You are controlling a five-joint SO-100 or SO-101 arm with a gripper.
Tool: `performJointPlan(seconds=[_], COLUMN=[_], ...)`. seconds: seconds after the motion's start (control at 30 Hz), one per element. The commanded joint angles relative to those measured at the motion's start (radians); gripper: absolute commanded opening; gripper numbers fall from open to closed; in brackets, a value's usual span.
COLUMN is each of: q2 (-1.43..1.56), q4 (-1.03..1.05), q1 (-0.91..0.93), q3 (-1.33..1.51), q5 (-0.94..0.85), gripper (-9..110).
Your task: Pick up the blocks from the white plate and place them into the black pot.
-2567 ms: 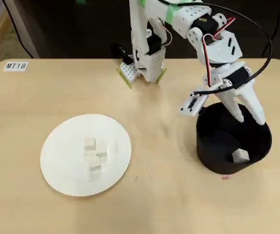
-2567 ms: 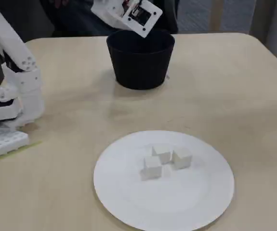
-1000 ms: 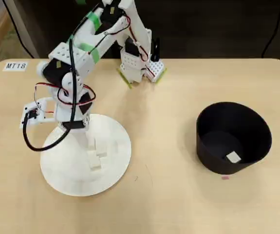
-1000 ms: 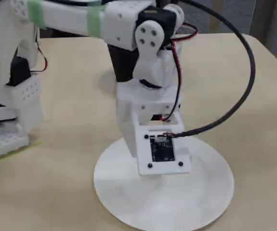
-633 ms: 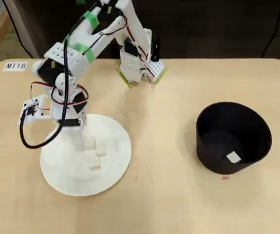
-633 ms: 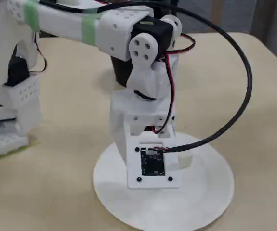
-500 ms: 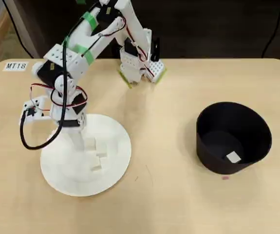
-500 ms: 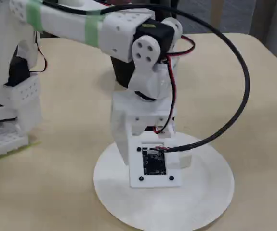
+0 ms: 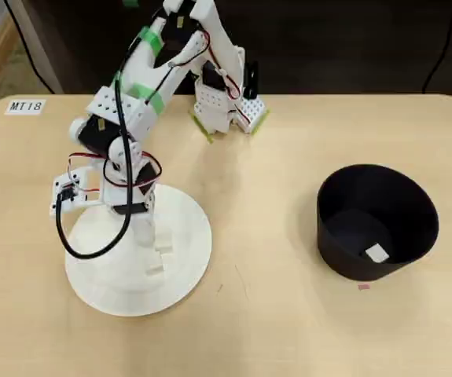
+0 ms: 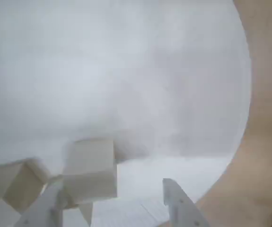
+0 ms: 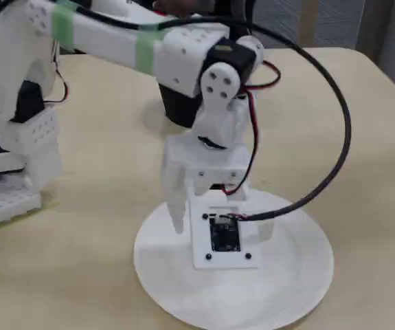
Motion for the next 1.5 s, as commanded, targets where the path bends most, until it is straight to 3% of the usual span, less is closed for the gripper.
performJointPlan(seconds=[0.0, 0.2, 0.37, 0.6, 0.87, 0.97, 1.13, 1.37, 1.47], q2=[-0.003, -0.021, -0.028, 0.043, 0.6, 0.828, 0.916, 0.795, 0.673], q4=[-0.011, -0.041, -0.091, -0.115, -0.393, -0.512, -0.42, -0.453, -0.463], q1=[0.002, 0.005, -0.003, -0.002, -0.089, -0.204, -0.546, -1.034, -1.15], q3=[-0.006, -0.009, -0.011, -0.006, 0.104, 0.219, 0.239, 0.235, 0.207], q5=[0.012, 0.046, 0.132, 0.153, 0.407, 0.575, 0.712, 0.635, 0.574], gripper=[29, 25, -2, -2, -2, -2, -2, -2, -2])
